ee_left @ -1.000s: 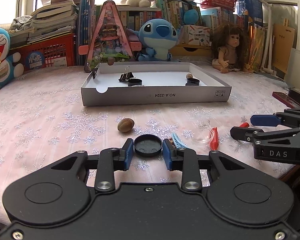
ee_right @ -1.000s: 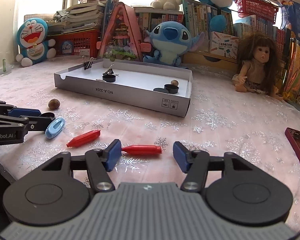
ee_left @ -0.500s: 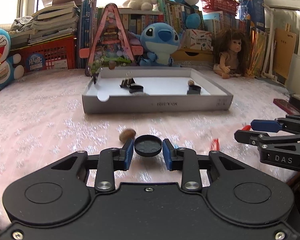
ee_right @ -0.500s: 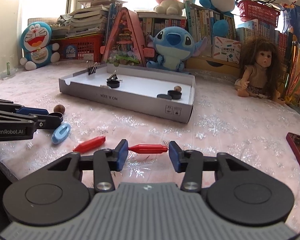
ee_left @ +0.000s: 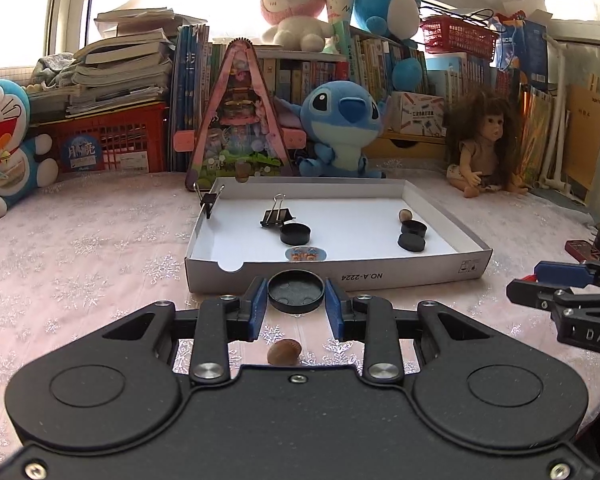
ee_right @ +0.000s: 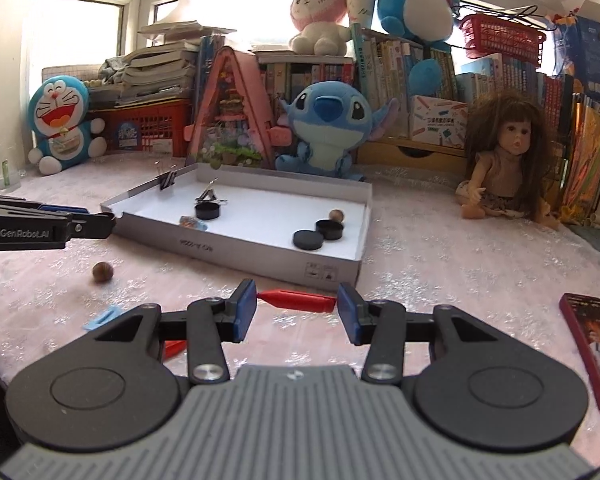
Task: Organize rigid objects
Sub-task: 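Carry the black lid and red marker over the white tray with both grippers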
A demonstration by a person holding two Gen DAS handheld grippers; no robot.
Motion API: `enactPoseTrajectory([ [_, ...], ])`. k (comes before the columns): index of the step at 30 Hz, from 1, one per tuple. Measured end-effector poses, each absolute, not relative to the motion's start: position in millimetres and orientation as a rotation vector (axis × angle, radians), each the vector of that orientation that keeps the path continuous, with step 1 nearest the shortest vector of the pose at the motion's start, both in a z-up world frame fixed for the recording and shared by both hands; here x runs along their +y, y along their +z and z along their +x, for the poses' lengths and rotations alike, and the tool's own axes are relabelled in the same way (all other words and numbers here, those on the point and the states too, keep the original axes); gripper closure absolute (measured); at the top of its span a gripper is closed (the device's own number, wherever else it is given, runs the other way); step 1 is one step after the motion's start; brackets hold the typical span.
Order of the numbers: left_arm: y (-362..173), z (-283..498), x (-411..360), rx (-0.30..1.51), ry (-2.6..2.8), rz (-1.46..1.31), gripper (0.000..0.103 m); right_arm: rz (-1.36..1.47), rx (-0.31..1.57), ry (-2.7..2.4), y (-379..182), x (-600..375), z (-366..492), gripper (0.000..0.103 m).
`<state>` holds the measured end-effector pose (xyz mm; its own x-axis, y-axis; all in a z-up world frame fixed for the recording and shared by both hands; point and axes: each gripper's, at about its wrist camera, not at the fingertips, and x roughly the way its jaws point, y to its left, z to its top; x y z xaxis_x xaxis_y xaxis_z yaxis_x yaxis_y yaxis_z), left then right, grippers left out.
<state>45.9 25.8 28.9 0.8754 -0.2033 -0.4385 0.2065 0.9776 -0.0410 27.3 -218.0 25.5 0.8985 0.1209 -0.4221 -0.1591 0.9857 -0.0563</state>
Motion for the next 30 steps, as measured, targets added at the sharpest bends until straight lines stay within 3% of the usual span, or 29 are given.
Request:
enactPoseTrajectory([
  [13,37,72,23,0.455,-0.194,-0.011,0.074,-0.068,0.429,0.106,38,-230,58,0.053],
  [30,20,177,27,0.566,-0.101,-0.057,0.074,-0.084,0.494,0.102,29,-217,134,0.053],
])
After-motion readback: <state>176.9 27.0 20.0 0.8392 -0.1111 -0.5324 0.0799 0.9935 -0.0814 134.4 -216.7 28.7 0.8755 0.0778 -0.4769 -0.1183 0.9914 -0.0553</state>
